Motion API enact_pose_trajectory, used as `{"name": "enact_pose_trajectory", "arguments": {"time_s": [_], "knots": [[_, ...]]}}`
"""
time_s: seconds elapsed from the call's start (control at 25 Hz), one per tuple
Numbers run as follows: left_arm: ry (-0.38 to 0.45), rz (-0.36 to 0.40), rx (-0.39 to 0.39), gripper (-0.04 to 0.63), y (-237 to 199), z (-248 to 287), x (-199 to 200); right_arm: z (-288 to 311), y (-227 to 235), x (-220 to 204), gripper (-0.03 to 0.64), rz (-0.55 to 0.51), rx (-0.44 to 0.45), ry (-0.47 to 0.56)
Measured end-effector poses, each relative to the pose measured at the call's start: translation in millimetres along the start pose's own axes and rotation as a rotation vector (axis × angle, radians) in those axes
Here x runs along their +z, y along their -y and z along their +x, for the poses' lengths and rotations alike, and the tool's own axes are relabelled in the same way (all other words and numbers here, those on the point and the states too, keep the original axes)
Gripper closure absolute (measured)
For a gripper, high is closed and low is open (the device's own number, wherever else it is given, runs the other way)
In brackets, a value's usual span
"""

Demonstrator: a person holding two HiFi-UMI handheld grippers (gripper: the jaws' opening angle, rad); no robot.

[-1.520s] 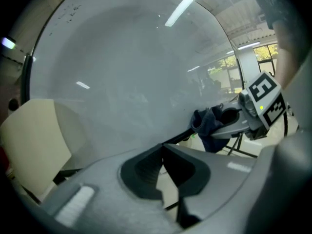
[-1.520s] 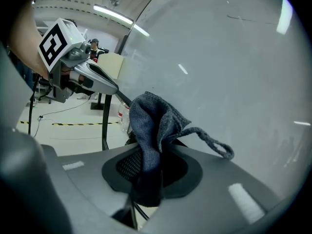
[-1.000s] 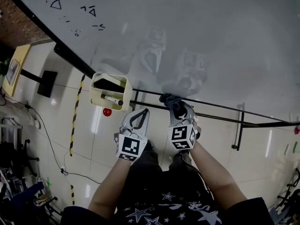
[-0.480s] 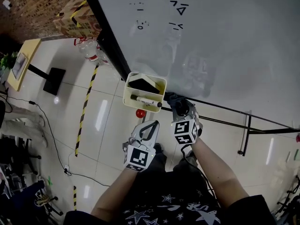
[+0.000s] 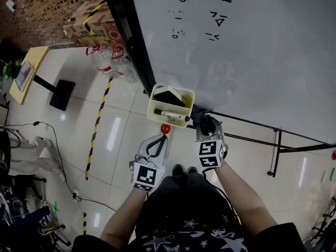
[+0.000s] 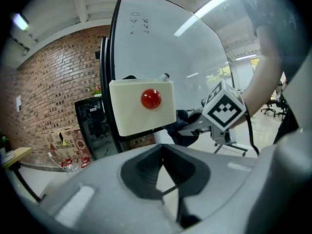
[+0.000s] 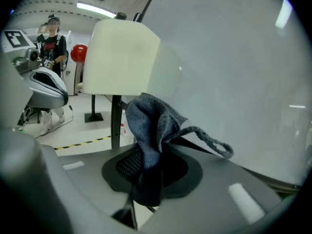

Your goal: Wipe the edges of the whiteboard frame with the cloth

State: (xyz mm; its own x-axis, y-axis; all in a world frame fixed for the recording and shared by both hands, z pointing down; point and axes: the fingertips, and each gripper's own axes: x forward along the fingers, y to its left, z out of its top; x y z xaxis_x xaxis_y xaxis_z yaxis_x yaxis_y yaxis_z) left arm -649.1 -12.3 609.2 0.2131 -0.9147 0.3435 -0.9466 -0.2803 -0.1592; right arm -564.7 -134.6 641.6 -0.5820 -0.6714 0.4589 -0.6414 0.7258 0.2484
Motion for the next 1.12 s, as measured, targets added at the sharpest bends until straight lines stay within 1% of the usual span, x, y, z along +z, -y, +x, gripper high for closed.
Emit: {"name": "enact_pose_trajectory", "arguments": {"time_s": [0.08, 0.16, 0.28, 0.36, 0.44, 0.56, 0.68, 0.8, 0.96, 1.12], "knots": [[0.005, -0.003, 0.016, 0.592, -1, -1, 4, -13, 7, 4, 0.535, -0.002, -0.006, 0.029], [0.001, -0.021, 0.047, 0.592, -5, -2, 6, -29, 15, 13, 0.537, -0.025, -0.011, 0.074], [-0.008, -0.067, 0.135, 0.592, -22, -11, 8, -56, 20, 42, 0.536, -0.104, -0.001, 0.177], [-0.004, -0.077, 0.202, 0.592, -43, -19, 14, -71, 21, 71, 0.536, -0.149, 0.009, 0.256], [0.011, -0.062, 0.255, 0.592, -65, -26, 25, -84, 23, 101, 0.537, -0.182, 0.007, 0.323], [0.035, -0.014, 0.284, 0.592, -93, -30, 44, -96, 18, 142, 0.537, -0.225, -0.008, 0.368], [0.071, 0.022, 0.263, 0.592, -111, -28, 60, -103, 12, 172, 0.537, -0.284, -0.057, 0.379], [0.117, 0.051, 0.208, 0.592, -124, -24, 73, -107, 3, 201, 0.537, -0.326, -0.105, 0.392], [0.146, 0.086, 0.130, 0.592, -141, -14, 82, -99, -10, 234, 0.537, -0.379, -0.168, 0.409], [0.185, 0.092, 0.082, 0.592, -157, -7, 91, -80, -38, 260, 0.535, -0.491, -0.175, 0.400]]}}
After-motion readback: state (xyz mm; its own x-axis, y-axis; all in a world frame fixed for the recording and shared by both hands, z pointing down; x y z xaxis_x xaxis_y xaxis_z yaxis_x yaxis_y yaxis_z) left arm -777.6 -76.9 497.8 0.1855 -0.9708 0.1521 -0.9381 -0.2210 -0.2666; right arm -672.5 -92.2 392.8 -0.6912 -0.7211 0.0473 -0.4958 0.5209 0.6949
